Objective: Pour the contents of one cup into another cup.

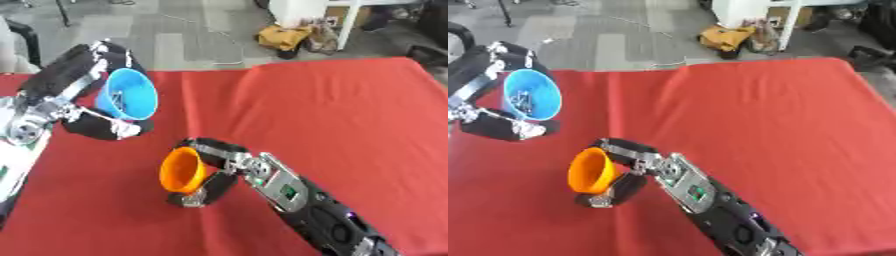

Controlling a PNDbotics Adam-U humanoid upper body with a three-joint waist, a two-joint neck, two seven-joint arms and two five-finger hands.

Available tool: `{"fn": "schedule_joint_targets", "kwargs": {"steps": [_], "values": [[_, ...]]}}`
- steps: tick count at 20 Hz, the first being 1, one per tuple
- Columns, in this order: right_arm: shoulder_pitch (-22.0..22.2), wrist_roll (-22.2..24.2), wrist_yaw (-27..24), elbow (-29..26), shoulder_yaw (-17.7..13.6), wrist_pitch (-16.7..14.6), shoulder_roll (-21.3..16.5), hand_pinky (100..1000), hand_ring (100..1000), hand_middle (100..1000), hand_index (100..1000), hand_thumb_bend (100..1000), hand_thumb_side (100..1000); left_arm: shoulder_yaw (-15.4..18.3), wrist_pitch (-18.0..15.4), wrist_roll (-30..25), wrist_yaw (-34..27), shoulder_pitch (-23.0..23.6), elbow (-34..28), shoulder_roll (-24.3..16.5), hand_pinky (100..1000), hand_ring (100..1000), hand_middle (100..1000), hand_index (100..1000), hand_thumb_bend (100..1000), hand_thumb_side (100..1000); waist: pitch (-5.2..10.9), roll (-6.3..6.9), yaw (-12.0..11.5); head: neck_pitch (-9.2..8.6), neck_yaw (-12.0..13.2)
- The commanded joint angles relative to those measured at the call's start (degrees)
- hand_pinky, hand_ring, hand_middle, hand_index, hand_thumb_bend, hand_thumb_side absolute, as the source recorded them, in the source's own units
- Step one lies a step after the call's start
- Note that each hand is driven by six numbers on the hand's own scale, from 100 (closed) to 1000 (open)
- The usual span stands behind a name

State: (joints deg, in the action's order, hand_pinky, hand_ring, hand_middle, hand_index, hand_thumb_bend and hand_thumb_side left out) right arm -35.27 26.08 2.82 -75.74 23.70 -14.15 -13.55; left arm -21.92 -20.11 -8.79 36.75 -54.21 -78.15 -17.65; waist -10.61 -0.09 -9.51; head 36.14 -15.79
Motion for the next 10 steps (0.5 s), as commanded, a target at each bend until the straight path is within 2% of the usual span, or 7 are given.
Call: {"fn": "schedule_joint_targets", "kwargs": {"steps": [1,4,10], "values": [[-0.7,0.1,-1.7,-0.2,-0.4,0.5,0.1,555,438,415,619,316,100,0.0,-0.6,1.3,2.3,-0.8,-0.5,-0.7,432,344,358,633,596,100,1.13,0.07,0.0,-0.22,-0.2],[-0.6,0.1,-3.3,0.5,-0.5,1.3,0.2,554,438,415,618,316,100,-0.2,-1.1,2.2,3.6,-0.8,-0.4,-0.5,434,309,359,634,598,100,1.14,0.07,0.0,-0.21,-0.2],[-0.6,0.1,-6.5,1.6,-0.5,2.8,0.6,554,440,417,618,327,100,-0.4,-1.4,3.0,4.4,-0.8,-0.4,-0.4,437,315,363,635,603,100,1.13,0.13,-0.1,-0.28,-0.1]]}}
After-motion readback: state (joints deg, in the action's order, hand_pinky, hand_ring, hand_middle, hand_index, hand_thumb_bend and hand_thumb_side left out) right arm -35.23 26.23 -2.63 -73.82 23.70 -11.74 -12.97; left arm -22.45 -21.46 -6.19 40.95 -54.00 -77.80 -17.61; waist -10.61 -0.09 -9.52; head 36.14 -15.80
